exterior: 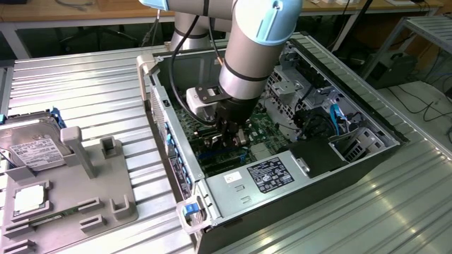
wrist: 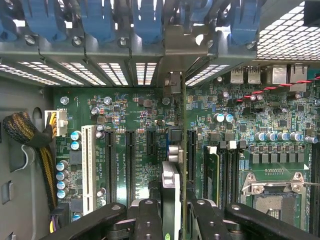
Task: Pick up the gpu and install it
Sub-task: 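Insert the gpu into the slot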
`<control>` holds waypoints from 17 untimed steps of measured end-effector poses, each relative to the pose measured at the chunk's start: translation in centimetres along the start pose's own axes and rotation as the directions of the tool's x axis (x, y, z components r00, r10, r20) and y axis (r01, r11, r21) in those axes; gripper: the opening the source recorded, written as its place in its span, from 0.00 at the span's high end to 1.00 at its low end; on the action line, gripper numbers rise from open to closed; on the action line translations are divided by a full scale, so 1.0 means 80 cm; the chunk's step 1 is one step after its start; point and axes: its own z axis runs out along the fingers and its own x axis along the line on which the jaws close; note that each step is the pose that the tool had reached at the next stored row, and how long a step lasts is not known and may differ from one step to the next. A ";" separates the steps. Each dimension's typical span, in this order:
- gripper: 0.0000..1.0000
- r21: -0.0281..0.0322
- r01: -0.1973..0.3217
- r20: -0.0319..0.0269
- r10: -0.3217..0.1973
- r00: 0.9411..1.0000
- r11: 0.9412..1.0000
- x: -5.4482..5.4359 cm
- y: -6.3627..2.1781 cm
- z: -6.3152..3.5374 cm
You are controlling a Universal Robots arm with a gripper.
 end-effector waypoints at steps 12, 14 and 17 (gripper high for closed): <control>0.72 0.000 0.004 0.000 -0.004 1.000 1.000 0.000 0.000 0.000; 0.72 0.000 0.005 0.000 -0.005 1.000 1.000 0.000 0.000 0.000; 0.72 0.000 0.006 -0.001 -0.006 1.000 1.000 0.000 -0.001 0.000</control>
